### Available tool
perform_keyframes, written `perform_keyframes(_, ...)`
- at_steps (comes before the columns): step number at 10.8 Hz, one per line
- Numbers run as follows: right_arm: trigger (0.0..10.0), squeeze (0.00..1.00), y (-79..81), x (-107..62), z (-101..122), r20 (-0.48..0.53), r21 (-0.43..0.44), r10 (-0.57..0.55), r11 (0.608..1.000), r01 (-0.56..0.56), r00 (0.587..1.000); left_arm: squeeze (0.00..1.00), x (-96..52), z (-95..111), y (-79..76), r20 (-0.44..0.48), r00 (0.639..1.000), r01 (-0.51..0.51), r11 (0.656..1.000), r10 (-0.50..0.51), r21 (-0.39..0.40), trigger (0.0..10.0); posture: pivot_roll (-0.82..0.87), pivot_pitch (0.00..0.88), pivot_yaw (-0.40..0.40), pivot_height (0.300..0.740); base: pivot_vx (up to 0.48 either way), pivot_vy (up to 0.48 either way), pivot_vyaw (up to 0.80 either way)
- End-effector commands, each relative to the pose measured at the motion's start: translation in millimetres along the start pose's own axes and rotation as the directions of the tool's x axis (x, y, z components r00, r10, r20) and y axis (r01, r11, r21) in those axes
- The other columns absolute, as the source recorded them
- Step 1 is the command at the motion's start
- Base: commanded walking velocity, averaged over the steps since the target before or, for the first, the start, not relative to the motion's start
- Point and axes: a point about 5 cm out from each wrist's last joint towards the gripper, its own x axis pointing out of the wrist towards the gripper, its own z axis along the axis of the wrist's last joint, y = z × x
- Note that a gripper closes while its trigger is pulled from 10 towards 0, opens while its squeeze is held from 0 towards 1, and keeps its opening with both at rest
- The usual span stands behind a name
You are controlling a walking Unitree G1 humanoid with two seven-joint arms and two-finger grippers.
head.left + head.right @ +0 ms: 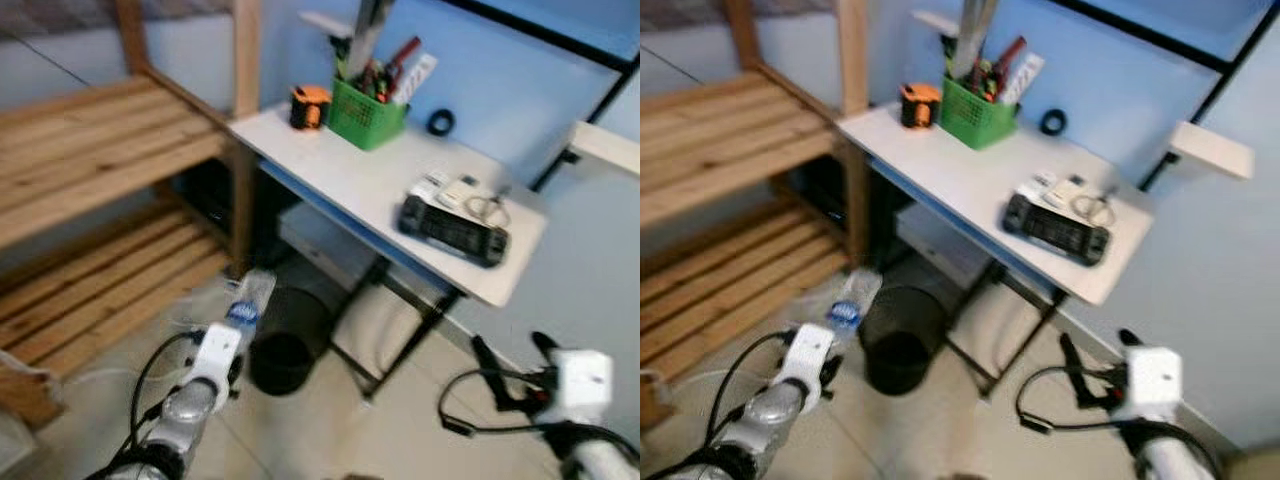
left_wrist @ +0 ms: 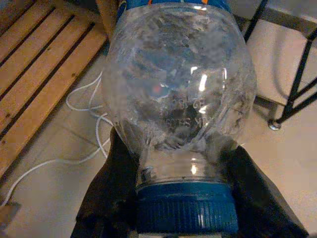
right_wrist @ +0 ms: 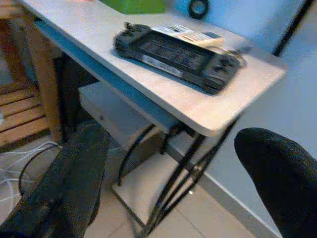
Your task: Clean up the room
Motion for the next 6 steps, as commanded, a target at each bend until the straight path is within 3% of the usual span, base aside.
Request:
perform_keyframes(1,10.0,0.0,-4.9,-0.4,4,0.008,0.004,-0.015,1.0,0.015,1.0,0.0,5.6,31,3.6,0.142,0.989,-0.022,0.999,0.026,-0.024,10.0,-0.22,0.08,-0.138,0.74,0.0,0.0,0.0)
perform_keyframes(3,10.0,0.0,6.8,9.2,3,0.027,0.061,-0.017,0.998,0.015,0.999,0.0,-6.5,72,-4.0,0.451,0.892,0.065,0.996,-0.03,-0.064,10.0,-0.14,0.06,-0.086,0.74,0.0,0.0,0.0)
perform_keyframes(4,10.0,0.0,24.5,20.5,-1,0.049,0.119,-0.016,0.993,0.01,0.999,0.0,-47.7,106,-15.9,0.65,0.758,0.105,0.994,-0.06,-0.031,10.0,-0.07,0.049,-0.04,0.74,0.0,0.0,0.0)
perform_keyframes(6,10.0,0.0,40.1,28.7,0,0.077,0.15,-0.011,0.989,-0.001,0.997,0.0,-77.1,123,-22.3,0.691,0.719,0.115,0.993,-0.066,-0.025,10.0,-0.01,0.027,-0.019,0.74,0.0,0.0,0.0)
